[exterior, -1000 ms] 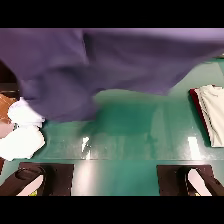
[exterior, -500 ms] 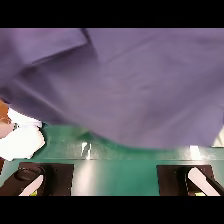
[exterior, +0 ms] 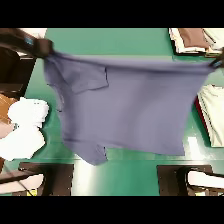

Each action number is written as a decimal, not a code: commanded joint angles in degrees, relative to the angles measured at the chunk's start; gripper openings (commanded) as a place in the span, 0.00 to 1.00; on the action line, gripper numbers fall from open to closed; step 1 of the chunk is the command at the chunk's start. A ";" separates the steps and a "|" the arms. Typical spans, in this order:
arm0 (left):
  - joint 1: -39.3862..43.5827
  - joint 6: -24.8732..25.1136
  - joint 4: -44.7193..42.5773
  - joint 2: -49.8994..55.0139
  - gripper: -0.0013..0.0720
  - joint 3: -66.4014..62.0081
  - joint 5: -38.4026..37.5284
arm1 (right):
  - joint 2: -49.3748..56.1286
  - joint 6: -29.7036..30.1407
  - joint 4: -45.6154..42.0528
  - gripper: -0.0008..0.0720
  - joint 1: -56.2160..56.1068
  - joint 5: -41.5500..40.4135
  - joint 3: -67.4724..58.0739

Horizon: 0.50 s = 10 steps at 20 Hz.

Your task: Fold the shirts.

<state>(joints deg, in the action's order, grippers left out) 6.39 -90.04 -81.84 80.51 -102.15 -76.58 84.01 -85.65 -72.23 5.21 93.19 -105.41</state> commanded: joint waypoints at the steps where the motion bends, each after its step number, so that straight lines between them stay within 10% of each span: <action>1: -5.29 1.81 9.81 12.52 0.05 1.01 4.96 | 14.60 -0.31 -2.51 0.03 -3.39 -0.57 -3.17; 10: -10.19 12.37 17.84 17.94 0.05 1.51 7.26 | 19.21 -0.20 -2.45 0.03 -3.41 -14.19 -5.40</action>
<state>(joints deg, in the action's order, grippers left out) -3.07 -81.17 -65.28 97.47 -101.03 -66.70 104.62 -86.02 -74.30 1.93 83.59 -114.72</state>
